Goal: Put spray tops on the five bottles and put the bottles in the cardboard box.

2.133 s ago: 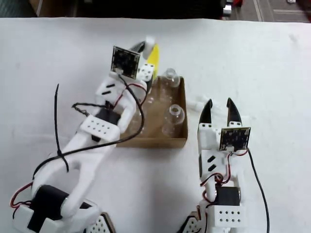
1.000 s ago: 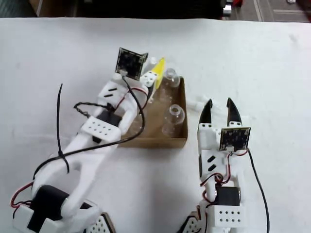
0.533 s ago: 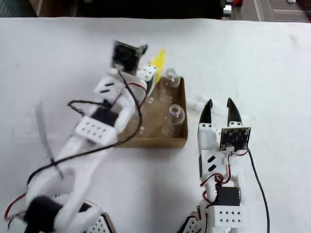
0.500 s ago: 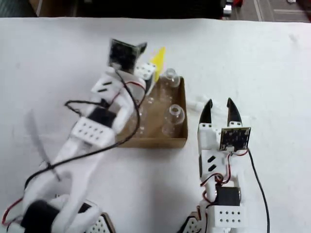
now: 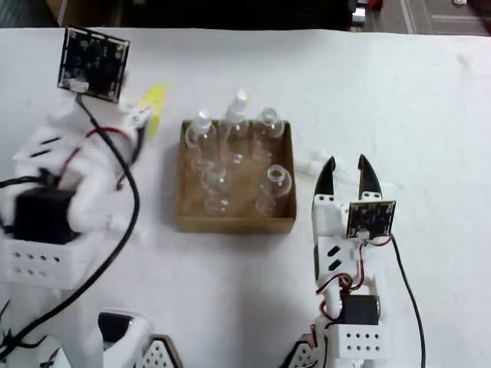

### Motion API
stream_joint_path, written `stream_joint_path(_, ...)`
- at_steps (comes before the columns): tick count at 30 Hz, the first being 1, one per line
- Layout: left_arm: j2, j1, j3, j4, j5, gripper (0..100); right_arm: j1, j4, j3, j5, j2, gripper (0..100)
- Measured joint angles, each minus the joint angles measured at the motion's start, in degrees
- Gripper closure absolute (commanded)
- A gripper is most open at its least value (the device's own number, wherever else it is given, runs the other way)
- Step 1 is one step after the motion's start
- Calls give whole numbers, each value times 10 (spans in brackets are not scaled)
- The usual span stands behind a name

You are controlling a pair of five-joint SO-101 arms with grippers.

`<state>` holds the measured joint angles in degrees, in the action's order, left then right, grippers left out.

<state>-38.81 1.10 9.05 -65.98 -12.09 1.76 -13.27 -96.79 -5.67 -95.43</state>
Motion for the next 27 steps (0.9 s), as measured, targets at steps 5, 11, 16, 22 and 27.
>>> stream_joint_path(5, -1, 55, -3, -135, -78, 846, 0, 0, 0, 0, 0, 840)
stream_joint_path(11, -9, 113, 102, -173, -39, 846, 0, 0, 0, 0, 0, 840)
stream_joint_path(16, -9, 149, 184, -160, 23, 846, 0, 0, 0, 0, 0, 840)
stream_joint_path(22, -9, 146, 347, -21, 30, 846, 0, 0, 0, -2, 0, 840)
stream_joint_path(27, -9, 124, 449, 124, 34, 846, 0, 0, 0, -2, 0, 840)
